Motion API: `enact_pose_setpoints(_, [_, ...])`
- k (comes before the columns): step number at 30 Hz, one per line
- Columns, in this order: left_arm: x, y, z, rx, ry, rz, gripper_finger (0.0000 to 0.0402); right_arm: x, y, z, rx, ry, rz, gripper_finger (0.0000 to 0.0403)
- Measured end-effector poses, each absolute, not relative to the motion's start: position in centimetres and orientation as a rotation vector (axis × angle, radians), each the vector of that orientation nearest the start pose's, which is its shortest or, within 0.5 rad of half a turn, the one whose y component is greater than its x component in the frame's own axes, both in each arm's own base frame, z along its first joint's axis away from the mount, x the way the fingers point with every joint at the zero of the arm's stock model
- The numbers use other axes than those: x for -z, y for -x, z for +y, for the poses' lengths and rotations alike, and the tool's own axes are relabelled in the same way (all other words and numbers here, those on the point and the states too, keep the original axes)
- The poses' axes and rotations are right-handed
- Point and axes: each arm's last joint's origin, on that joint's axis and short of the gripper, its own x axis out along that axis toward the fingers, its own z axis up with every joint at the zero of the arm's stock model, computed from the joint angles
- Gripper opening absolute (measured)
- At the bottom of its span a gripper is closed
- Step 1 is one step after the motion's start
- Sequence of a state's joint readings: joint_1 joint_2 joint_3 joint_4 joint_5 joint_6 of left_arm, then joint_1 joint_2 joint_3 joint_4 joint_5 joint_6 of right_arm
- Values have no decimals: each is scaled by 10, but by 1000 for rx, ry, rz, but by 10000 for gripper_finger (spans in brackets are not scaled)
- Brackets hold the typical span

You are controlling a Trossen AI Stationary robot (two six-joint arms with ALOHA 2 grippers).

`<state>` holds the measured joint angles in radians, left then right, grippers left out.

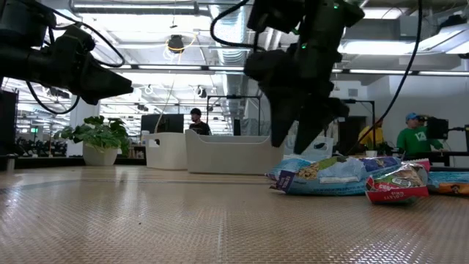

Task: Pick and place Granola Bars by type
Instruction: Put the blue granola bar into the white bin

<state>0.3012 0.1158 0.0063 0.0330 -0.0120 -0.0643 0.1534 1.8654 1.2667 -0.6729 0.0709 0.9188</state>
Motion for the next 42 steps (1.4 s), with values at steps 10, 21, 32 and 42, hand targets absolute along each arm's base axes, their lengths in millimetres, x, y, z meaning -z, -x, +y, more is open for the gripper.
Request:
enact_pose_setpoints(10, [-159, -100, 31, -315, 75, 67, 169, -150, -363, 56, 527, -655, 1249, 232])
enact_pose_setpoints(21, [-159, -100, 31, -315, 75, 67, 169, -136, -366, 56, 540, -645, 1269, 211])
enact_pose_setpoints(32, [-159, -100, 31, -315, 75, 67, 169, -136, -366, 59, 523, -614, 1267, 84])
enact_pose_setpoints(42, [-159, -100, 31, -314, 75, 67, 169, -166, -390, 62, 214, -464, 985, 66])
